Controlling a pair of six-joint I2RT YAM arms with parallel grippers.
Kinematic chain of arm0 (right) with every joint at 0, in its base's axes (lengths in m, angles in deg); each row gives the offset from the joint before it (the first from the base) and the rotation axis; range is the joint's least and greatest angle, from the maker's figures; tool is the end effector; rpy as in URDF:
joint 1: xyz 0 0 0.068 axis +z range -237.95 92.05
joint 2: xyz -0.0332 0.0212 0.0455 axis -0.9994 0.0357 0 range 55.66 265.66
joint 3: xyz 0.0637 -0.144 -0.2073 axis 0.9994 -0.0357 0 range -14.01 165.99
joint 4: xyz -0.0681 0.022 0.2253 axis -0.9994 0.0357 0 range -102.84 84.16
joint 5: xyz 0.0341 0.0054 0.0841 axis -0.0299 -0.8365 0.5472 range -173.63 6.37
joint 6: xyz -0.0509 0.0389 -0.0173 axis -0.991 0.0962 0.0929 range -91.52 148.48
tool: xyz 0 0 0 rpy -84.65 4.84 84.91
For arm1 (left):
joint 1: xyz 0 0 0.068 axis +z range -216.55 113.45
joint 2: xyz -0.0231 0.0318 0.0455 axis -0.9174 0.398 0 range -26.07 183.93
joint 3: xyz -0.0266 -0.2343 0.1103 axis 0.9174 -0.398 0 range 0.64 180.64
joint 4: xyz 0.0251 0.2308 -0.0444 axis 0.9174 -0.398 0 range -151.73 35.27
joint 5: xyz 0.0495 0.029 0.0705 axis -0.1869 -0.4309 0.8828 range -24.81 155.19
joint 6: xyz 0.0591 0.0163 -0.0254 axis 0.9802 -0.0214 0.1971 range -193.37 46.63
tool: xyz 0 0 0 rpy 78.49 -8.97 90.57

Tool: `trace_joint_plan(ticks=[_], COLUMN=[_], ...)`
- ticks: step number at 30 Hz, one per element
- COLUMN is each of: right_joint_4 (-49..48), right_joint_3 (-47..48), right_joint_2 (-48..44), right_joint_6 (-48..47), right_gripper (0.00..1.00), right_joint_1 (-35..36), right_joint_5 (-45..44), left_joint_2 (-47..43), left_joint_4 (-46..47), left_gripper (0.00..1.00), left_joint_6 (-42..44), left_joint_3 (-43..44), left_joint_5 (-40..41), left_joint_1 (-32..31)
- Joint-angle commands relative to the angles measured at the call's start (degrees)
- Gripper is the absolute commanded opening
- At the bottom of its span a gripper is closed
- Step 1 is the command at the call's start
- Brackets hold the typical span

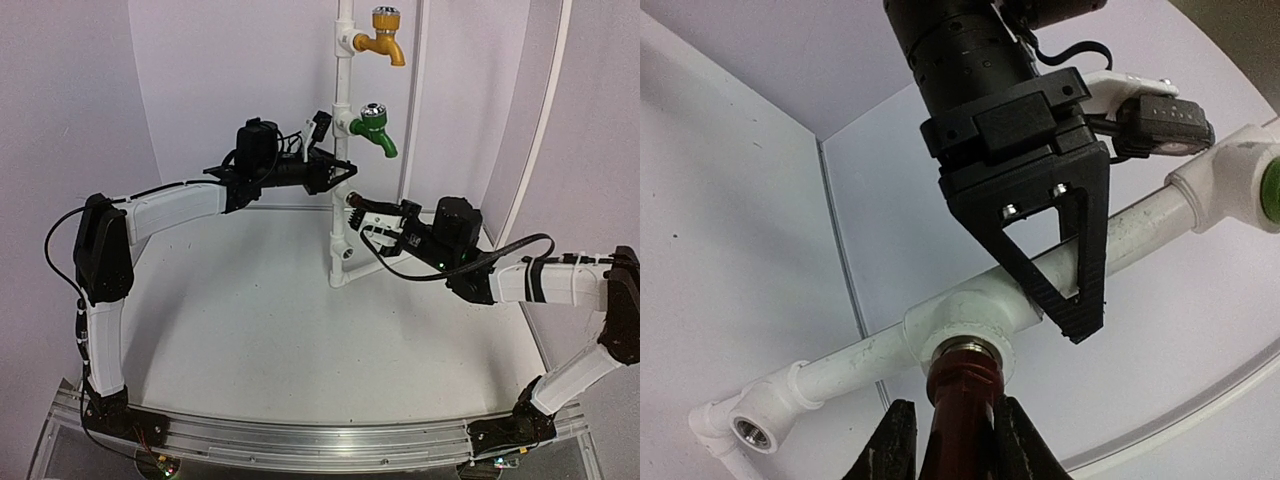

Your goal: Install the water faucets

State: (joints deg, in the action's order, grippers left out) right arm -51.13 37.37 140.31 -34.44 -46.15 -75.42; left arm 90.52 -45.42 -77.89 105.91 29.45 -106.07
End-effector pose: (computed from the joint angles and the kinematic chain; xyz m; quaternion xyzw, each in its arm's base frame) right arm 0.2464 0.2306 0.3050 -0.5658 0.3697 -0.0872 0.7319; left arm 0.3464 -0.3257 0.3499 0.4092 0.5889 -0.4525 0.5301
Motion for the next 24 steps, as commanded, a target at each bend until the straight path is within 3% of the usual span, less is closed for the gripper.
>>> trace_joint_plan(ticks=[1, 24], right_joint_4=[-7.46, -14.56], right_joint_3=[2.8, 1.75], right_joint_2=[1.54, 3.26], right_joint_6=[11.42, 48.94], right_gripper=[0.0, 0.0], right_joint_1=[0.03, 1.17], right_joint_5=[-3.7, -14.35], left_joint_2=[-0.65, -0.09], left_joint_4=[-6.07, -5.84], left_gripper=[0.0, 0.0], left_joint_6=[-11.1, -11.29], left_joint_3=[-0.16, -0.29], left_joint_5=[0.86, 1.99], left_joint_1=[-0.96, -3.1])
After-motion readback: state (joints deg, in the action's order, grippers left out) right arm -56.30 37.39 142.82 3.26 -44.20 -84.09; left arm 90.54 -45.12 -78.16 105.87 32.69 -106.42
